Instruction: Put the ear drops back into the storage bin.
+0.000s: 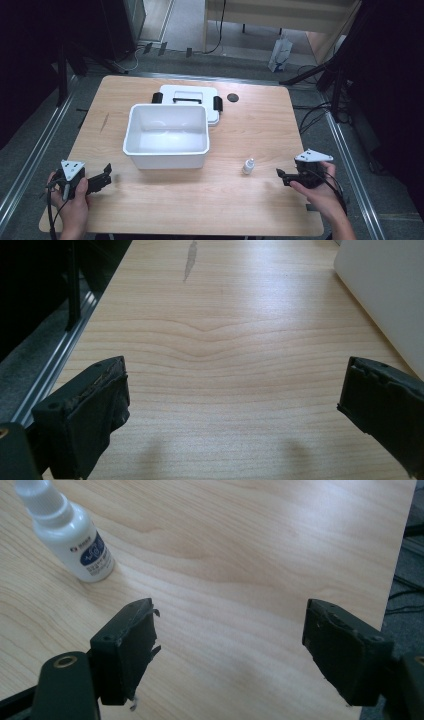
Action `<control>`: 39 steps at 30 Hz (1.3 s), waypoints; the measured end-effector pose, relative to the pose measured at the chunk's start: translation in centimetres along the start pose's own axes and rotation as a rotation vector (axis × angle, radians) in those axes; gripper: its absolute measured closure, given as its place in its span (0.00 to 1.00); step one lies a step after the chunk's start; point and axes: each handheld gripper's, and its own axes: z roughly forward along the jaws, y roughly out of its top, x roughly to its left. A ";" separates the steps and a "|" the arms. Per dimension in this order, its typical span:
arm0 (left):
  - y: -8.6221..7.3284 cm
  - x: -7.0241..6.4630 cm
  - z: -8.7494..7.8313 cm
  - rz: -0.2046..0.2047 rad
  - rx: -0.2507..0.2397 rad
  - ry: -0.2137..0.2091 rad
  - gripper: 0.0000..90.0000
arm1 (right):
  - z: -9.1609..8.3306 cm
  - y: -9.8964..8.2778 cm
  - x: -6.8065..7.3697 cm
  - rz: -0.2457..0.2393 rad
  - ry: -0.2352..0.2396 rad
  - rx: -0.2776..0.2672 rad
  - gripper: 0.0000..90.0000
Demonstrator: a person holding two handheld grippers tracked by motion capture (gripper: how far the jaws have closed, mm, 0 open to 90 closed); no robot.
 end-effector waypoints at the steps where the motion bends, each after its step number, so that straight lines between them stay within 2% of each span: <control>1: 0.0 0.0 0.0 -0.001 -0.001 0.002 0.00 | 0.0 1.1 0.0 -0.043 0.014 0.029 0.24; 2: 0.0 0.0 0.0 -0.001 -0.001 0.002 0.00 | 0.0 1.1 0.0 -0.043 0.014 0.029 0.24; 5: 0.0 0.0 -0.1 0.007 -0.006 -0.001 0.00 | 0.4 3.0 0.3 -0.153 0.026 0.101 0.24; 11: -0.1 0.1 -0.1 -0.003 -0.014 -0.009 0.00 | 1.3 5.6 0.8 -0.291 0.014 0.217 0.24; 12: -0.1 0.1 -0.1 -0.003 -0.014 -0.009 0.00 | 1.3 5.6 0.8 -0.291 0.014 0.217 0.24; 13: -0.1 0.1 -0.2 -0.002 -0.013 -0.014 0.00 | 1.5 6.3 1.0 -0.320 0.013 0.256 0.25; 15: -0.1 0.1 -0.2 -0.004 -0.014 -0.017 0.00 | 1.7 6.9 1.1 -0.353 0.022 0.285 0.25; 16: -0.1 0.1 -0.1 -0.005 -0.015 -0.018 0.00 | 1.7 6.9 1.1 -0.353 0.022 0.285 0.25; 17: -0.1 0.1 -0.1 -0.001 -0.013 -0.018 0.00 | 1.8 7.6 1.3 -0.373 0.034 0.327 0.25; 21: -0.1 0.0 -0.1 0.004 -0.015 -0.019 0.00 | 1.9 8.3 1.7 -0.400 0.043 0.366 0.26; 22: 0.0 0.0 -0.1 0.007 -0.011 -0.021 0.00 | 2.1 8.7 2.0 -0.433 0.054 0.392 0.27; 24: 0.0 0.0 -0.1 0.006 -0.013 -0.022 0.00 | 2.1 8.8 2.1 -0.445 0.067 0.409 0.28; 25: 0.0 0.0 -0.1 0.006 -0.014 -0.022 0.00 | 2.2 9.3 2.6 -0.464 0.095 0.446 0.31; 28: 0.0 0.1 -0.1 0.005 -0.012 -0.023 0.00 | 2.3 9.7 2.9 -0.481 0.121 0.478 0.35; 29: 0.0 0.0 -0.1 0.006 -0.012 -0.022 0.00 | 2.2 10.2 3.4 -0.496 0.157 0.510 0.40; 30: 0.0 0.0 -0.1 0.006 -0.012 -0.022 0.00 | 2.2 10.2 3.4 -0.496 0.157 0.510 0.40; 31: 0.0 0.0 -0.1 0.008 -0.011 -0.022 0.00 | 2.2 10.7 4.2 -0.539 0.164 0.529 0.44; 32: 0.0 0.0 -0.1 0.008 -0.011 -0.022 0.00 | 2.2 10.7 4.2 -0.539 0.164 0.529 0.44; 33: 0.0 0.0 -0.1 0.008 -0.011 -0.021 0.00 | 2.3 11.2 5.0 -0.571 0.146 0.538 0.49; 34: 0.0 0.0 -0.1 0.008 -0.011 -0.021 0.00 | 2.3 11.2 5.0 -0.571 0.146 0.538 0.49; 35: 0.0 0.0 -0.1 0.006 -0.012 -0.021 0.00 | 2.4 11.8 5.7 -0.582 0.169 0.546 0.51; 36: 0.0 0.0 -0.1 0.006 -0.012 -0.021 0.00 | 2.4 11.8 5.7 -0.582 0.169 0.546 0.51; 37: 0.0 0.0 -0.1 0.006 -0.013 -0.022 0.00 | 2.6 12.1 6.4 -0.589 0.193 0.554 0.55; 39: 0.0 0.0 -0.1 0.006 -0.012 -0.022 0.00 | 2.9 12.3 7.0 -0.607 0.209 0.566 0.58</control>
